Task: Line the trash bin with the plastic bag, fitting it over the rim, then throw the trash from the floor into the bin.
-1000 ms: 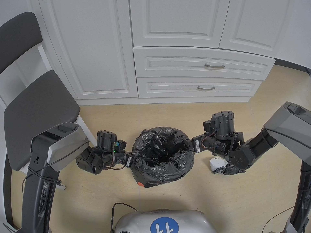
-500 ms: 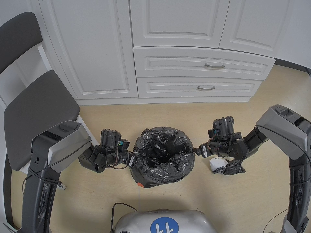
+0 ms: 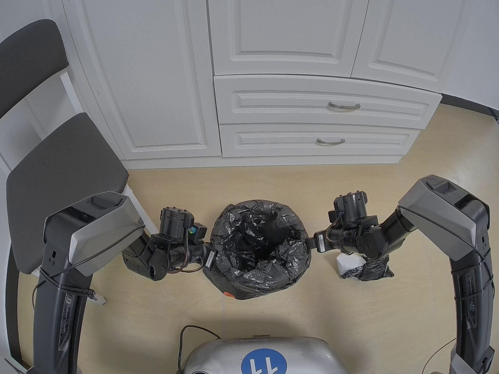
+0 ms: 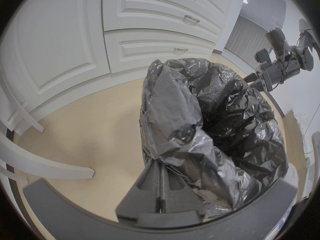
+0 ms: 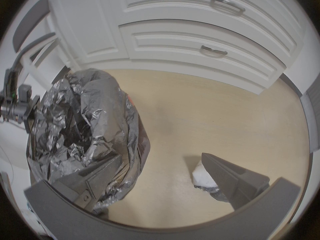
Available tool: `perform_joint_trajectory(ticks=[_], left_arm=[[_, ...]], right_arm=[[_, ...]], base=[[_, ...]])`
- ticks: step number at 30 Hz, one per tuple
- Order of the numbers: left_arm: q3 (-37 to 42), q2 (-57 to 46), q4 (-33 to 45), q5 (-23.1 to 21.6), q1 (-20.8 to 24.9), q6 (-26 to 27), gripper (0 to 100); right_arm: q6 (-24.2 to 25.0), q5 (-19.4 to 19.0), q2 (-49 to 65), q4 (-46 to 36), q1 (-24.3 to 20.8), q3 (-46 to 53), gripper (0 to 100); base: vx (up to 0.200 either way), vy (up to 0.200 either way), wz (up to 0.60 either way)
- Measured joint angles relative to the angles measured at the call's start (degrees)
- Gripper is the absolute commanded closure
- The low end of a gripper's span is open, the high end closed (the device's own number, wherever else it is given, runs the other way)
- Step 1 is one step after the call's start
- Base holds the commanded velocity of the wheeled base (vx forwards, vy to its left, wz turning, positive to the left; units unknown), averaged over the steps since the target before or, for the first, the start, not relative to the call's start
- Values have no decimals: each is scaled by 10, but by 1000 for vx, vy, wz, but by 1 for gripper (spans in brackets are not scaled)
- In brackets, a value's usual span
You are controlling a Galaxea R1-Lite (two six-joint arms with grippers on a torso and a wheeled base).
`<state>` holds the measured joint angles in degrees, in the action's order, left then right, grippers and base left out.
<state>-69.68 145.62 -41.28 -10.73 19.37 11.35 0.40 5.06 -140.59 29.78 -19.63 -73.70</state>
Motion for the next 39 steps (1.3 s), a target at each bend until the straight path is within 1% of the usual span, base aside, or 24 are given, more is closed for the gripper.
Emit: perform_joint_trajectory(ticks=[5, 6, 14, 18, 23, 28, 33, 36, 39], left_arm=[[-7, 17, -28, 11, -7, -3, 100], [-9, 23, -32, 12, -10, -3, 100], [-29, 47, -31, 13, -29, -8, 100], [-40, 54, -35, 13, -36, -16, 100], [-50, 62, -81, 11, -38, -64, 100], [-68, 76, -94, 10, -37, -79, 100], [-93, 91, -94, 10, -31, -116, 100], [-120, 102, -92, 10, -24, -151, 100], [-147, 113, -82, 11, -19, -183, 100]], right_arm=[[64, 1, -31, -2, 0, -75, 0], [85, 2, -41, -4, 0, -98, 0], [195, 3, -103, -18, 8, -219, 0], [221, 5, -127, -40, 14, -249, 0], [216, 8, -138, -92, 24, -255, 0], [193, 12, -141, -114, 30, -252, 0], [163, 38, -146, -116, 31, -251, 0], [143, 60, -151, -116, 32, -250, 0], [134, 71, -155, -116, 33, -250, 0]], base=[[0, 0, 0], [0, 0, 0], [0, 0, 0], [0, 0, 0], [0, 0, 0], [0, 0, 0], [0, 0, 0], [0, 0, 0], [0, 0, 0]])
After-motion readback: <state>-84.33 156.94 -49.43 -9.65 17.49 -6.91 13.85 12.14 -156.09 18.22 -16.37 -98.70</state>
